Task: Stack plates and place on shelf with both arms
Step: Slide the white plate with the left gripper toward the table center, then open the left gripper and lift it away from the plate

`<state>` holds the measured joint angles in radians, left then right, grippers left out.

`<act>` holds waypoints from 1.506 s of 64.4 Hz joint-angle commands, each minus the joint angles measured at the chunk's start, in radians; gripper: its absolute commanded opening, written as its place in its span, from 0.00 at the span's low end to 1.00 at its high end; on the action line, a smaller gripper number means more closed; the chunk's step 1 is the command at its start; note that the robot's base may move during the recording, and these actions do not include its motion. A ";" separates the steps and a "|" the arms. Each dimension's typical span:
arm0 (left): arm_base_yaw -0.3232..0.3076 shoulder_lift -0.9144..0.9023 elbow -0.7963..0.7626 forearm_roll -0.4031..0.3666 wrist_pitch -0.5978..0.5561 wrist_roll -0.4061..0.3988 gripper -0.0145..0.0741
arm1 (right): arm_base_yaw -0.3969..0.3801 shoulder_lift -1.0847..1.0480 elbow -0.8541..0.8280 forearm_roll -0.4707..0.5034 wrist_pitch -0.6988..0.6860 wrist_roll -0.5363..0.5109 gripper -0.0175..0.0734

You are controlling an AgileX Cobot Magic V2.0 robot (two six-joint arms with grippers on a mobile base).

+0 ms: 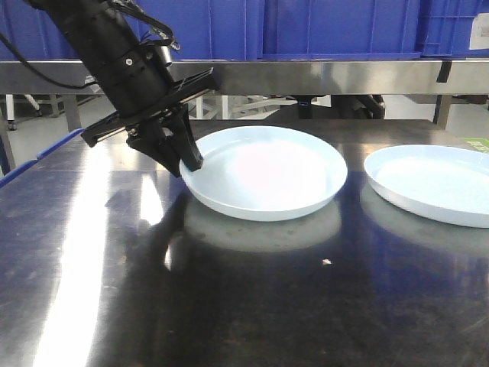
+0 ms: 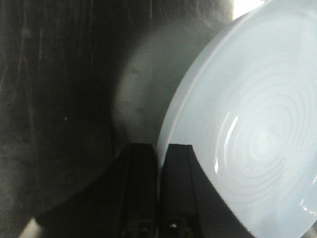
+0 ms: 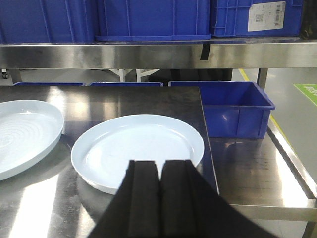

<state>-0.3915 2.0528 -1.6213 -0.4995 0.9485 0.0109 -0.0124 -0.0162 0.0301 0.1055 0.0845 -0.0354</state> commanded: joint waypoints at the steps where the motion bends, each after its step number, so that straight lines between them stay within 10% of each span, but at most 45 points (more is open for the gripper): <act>1: -0.010 -0.057 -0.026 -0.029 0.002 -0.011 0.29 | -0.001 -0.014 -0.001 -0.004 -0.084 -0.007 0.25; 21: -0.026 -0.069 -0.026 -0.012 0.027 -0.011 0.55 | -0.001 -0.014 -0.001 -0.004 -0.084 -0.007 0.25; 48: -0.039 -0.235 -0.015 0.168 0.004 -0.011 0.46 | -0.001 -0.014 -0.001 -0.004 -0.084 -0.007 0.25; 63: -0.044 -0.380 0.176 0.278 -0.228 -0.011 0.25 | -0.001 -0.014 -0.001 -0.004 -0.084 -0.007 0.25; 97: 0.033 -0.851 0.770 0.332 -0.790 0.126 0.25 | -0.001 -0.014 -0.001 -0.004 -0.084 -0.007 0.25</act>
<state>-0.3928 1.2978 -0.8835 -0.1492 0.2964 0.1261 -0.0124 -0.0162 0.0301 0.1055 0.0845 -0.0354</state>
